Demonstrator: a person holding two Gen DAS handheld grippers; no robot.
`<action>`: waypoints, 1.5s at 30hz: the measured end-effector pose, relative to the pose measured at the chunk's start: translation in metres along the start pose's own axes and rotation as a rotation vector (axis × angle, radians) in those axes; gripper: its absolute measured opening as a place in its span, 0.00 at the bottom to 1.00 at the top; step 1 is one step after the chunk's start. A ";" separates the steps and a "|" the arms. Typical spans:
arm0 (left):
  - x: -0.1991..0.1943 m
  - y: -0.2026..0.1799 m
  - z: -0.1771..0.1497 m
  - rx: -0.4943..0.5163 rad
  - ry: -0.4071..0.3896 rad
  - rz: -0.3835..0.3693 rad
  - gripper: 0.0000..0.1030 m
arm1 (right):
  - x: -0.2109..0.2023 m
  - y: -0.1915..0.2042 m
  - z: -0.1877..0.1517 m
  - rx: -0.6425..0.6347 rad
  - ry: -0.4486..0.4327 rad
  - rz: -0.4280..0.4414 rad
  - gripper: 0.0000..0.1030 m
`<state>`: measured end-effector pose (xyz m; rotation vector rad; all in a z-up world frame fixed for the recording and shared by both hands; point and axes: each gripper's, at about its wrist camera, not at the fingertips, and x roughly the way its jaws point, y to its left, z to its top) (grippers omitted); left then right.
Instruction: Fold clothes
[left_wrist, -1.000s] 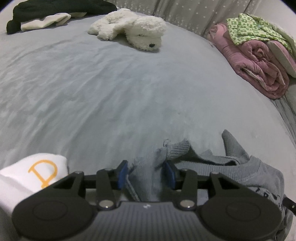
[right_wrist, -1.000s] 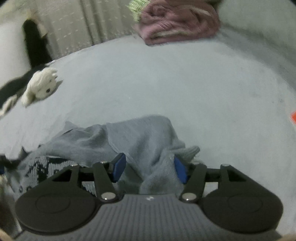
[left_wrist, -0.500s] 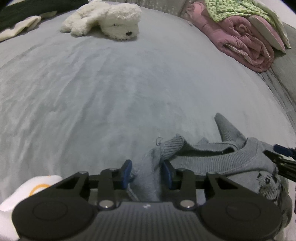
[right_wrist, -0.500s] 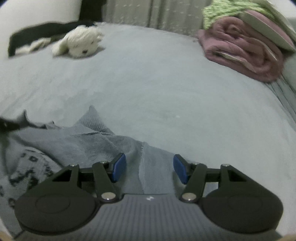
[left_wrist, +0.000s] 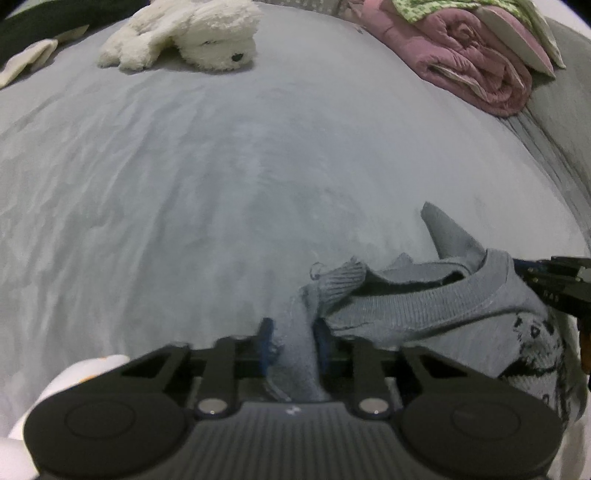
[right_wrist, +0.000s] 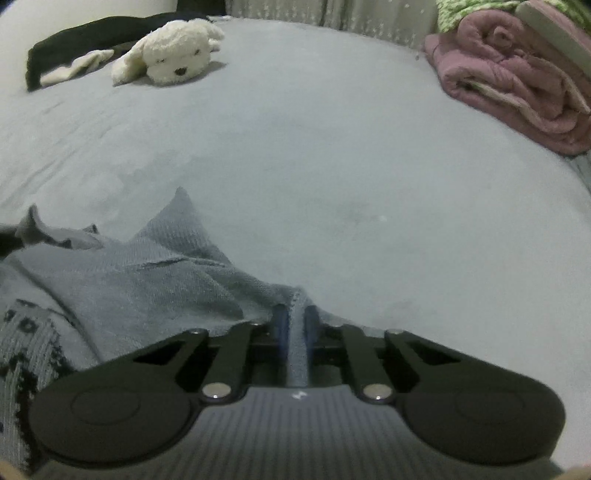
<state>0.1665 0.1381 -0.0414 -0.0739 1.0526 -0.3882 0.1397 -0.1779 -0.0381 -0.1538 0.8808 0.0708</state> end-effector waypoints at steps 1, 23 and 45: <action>0.000 -0.001 0.000 0.002 -0.002 -0.003 0.09 | -0.003 0.003 0.000 -0.001 -0.016 -0.017 0.04; -0.004 -0.048 0.072 -0.006 -0.317 0.113 0.07 | -0.035 -0.052 0.032 0.170 -0.353 -0.268 0.04; 0.094 -0.080 0.146 0.012 -0.358 0.224 0.07 | 0.048 -0.080 0.044 0.148 -0.278 -0.392 0.04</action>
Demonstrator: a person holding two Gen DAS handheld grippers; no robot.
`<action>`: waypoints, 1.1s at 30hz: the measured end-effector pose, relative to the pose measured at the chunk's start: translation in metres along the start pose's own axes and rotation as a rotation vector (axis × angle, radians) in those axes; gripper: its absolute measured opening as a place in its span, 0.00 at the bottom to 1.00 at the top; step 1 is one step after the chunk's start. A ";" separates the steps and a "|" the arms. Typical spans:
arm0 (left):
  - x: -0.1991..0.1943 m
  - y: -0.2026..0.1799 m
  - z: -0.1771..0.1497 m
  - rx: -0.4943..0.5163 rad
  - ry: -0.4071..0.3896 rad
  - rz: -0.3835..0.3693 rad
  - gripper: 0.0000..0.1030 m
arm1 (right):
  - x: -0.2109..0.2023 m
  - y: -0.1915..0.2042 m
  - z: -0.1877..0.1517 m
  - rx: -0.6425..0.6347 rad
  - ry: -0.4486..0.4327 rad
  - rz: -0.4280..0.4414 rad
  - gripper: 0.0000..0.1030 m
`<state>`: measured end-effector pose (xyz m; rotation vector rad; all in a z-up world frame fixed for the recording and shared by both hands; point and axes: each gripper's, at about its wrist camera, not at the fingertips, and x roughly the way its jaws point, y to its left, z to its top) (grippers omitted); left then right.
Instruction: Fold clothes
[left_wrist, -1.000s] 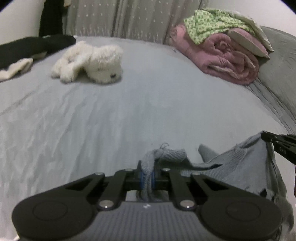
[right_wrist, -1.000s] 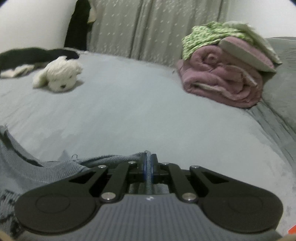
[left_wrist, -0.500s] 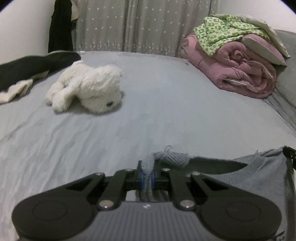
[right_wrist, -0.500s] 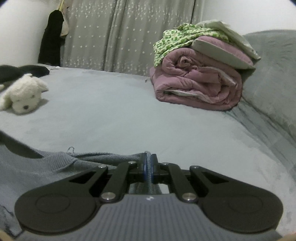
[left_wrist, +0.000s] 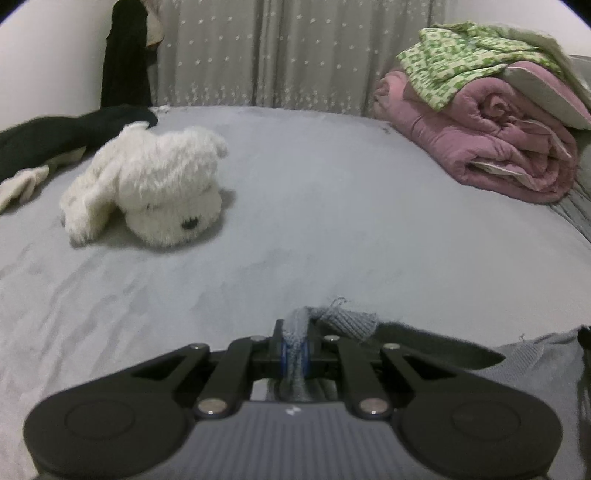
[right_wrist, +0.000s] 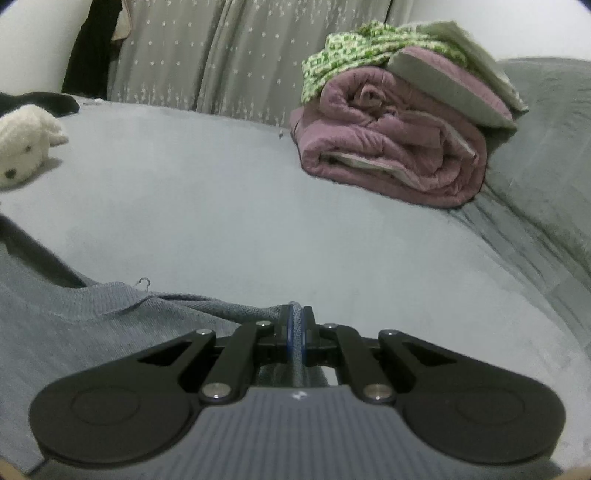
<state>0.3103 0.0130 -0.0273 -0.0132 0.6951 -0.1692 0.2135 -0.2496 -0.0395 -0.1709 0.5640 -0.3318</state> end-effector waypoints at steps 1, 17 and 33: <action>0.003 -0.001 -0.002 0.004 0.009 0.007 0.07 | 0.003 -0.001 -0.002 0.005 0.014 0.003 0.03; -0.005 0.007 -0.019 -0.034 0.080 0.052 0.50 | -0.006 -0.008 -0.003 0.069 0.102 0.014 0.45; -0.081 0.021 -0.052 -0.096 0.178 0.008 0.58 | -0.088 -0.030 -0.006 0.186 0.131 0.046 0.45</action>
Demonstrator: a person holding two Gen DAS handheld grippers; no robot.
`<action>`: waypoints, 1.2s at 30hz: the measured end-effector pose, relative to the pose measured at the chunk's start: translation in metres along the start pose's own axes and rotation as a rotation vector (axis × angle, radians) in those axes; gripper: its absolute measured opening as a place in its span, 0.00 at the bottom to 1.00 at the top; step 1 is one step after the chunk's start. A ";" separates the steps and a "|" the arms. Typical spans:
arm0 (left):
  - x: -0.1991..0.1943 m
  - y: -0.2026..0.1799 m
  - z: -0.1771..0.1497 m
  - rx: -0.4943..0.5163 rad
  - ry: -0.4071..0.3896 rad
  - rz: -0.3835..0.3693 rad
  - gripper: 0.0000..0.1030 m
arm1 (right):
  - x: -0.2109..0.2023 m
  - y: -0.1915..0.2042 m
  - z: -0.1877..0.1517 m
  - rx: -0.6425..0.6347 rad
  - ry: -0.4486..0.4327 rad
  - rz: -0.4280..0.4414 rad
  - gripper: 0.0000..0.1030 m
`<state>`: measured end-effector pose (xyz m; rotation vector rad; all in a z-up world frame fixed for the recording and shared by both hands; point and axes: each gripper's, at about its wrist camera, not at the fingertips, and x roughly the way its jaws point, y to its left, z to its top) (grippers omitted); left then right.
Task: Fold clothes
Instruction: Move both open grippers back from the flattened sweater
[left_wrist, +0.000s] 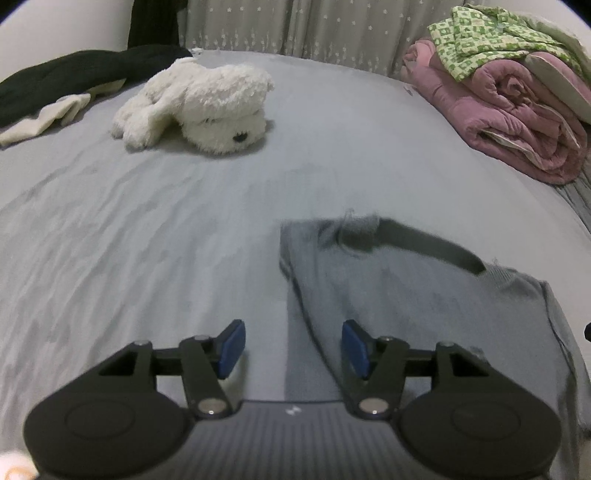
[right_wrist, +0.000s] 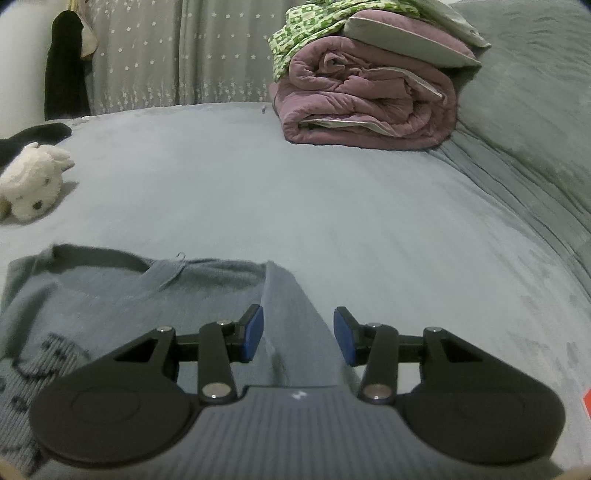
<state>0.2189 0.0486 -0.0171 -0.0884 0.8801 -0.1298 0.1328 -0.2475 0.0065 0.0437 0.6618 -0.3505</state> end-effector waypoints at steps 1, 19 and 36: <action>-0.004 0.001 -0.004 0.003 0.002 -0.003 0.58 | -0.006 -0.001 -0.003 0.006 0.001 0.002 0.45; -0.074 0.019 -0.097 0.098 0.002 -0.127 0.58 | -0.081 -0.023 -0.064 0.176 0.029 0.101 0.47; -0.068 0.024 -0.108 -0.010 0.005 -0.245 0.46 | -0.121 0.025 -0.084 0.173 0.068 0.535 0.49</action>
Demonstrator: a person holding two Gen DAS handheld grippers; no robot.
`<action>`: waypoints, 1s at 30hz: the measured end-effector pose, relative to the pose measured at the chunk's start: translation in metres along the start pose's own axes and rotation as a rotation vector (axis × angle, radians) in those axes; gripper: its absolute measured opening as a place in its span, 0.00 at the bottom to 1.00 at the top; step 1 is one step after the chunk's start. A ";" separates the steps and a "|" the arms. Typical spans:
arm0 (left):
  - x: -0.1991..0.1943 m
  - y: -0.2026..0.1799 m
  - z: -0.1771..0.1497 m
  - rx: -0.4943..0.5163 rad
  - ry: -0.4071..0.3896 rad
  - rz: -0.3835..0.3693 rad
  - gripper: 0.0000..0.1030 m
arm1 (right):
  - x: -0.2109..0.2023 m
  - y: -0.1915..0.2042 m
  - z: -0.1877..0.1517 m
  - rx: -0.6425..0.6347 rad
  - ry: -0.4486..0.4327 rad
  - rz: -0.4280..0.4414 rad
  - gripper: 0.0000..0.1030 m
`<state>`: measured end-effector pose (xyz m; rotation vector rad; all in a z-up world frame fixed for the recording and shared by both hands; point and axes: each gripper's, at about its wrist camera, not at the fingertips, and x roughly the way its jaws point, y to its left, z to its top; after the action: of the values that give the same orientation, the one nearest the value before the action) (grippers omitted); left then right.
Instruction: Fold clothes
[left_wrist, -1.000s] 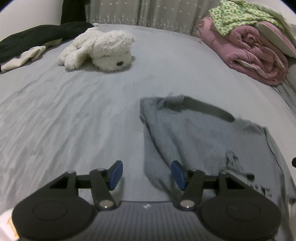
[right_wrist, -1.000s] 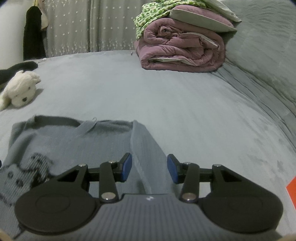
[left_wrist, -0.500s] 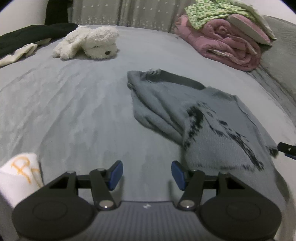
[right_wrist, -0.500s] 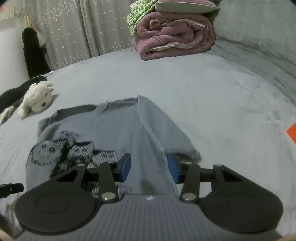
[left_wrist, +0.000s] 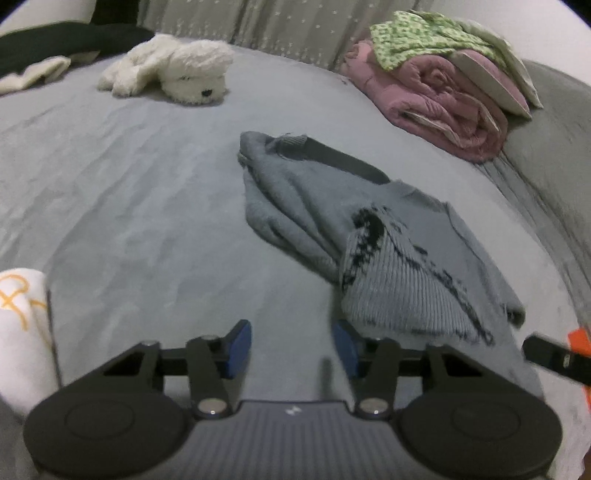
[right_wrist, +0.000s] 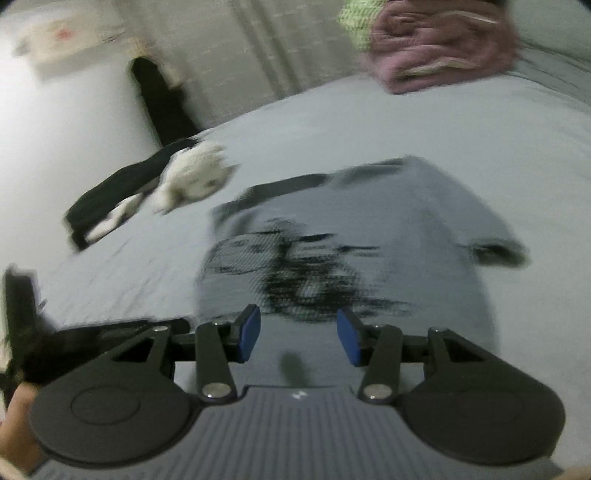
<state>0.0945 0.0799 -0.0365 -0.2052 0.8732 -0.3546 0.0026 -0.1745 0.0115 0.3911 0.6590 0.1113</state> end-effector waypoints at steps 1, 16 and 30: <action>0.002 0.000 0.002 0.003 -0.003 0.006 0.46 | 0.004 0.007 0.000 -0.025 0.008 0.037 0.49; 0.017 0.016 0.015 -0.008 -0.003 0.055 0.44 | 0.072 0.079 -0.042 -0.433 0.178 0.093 0.49; 0.016 0.013 0.014 0.008 -0.016 0.029 0.43 | 0.040 0.047 -0.009 -0.349 -0.061 -0.076 0.08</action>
<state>0.1171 0.0866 -0.0434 -0.1875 0.8583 -0.3287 0.0298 -0.1189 0.0003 0.0333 0.5800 0.1393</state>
